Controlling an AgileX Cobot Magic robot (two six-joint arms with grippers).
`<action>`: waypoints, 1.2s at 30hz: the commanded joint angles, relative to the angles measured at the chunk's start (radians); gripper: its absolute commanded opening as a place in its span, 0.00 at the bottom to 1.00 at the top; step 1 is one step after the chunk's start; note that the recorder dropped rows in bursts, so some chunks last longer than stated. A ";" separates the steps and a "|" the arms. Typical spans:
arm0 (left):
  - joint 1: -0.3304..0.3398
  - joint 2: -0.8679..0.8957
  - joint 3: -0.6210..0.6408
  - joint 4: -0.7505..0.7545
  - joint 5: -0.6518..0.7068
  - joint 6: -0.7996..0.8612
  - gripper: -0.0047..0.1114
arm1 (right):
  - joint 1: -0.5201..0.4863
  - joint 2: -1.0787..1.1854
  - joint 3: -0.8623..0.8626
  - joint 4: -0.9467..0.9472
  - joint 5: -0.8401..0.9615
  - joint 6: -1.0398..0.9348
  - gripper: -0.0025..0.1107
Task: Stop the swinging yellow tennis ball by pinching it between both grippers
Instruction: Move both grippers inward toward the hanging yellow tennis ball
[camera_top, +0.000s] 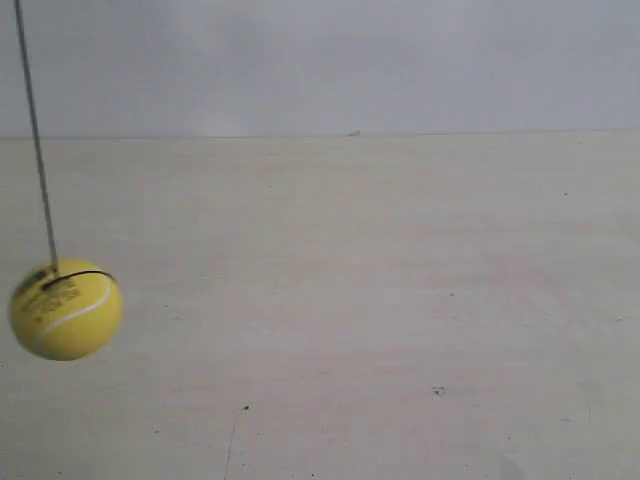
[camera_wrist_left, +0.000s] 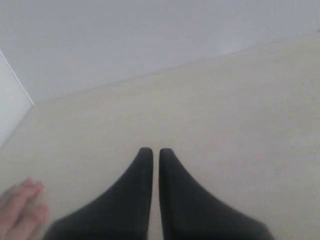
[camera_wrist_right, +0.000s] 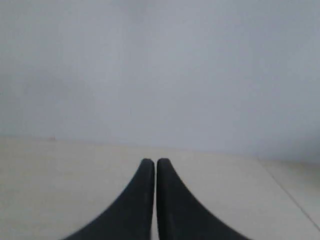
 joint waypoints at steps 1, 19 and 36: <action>0.004 -0.002 0.004 -0.071 -0.185 -0.030 0.08 | -0.007 -0.006 -0.001 -0.011 -0.172 0.061 0.02; 0.004 0.091 -0.040 0.374 -1.025 -0.960 0.08 | -0.007 0.016 -0.024 -0.252 -0.471 0.678 0.02; 0.004 0.705 -0.209 1.156 -1.264 -1.262 0.08 | -0.007 0.659 -0.215 -1.324 -1.115 1.280 0.02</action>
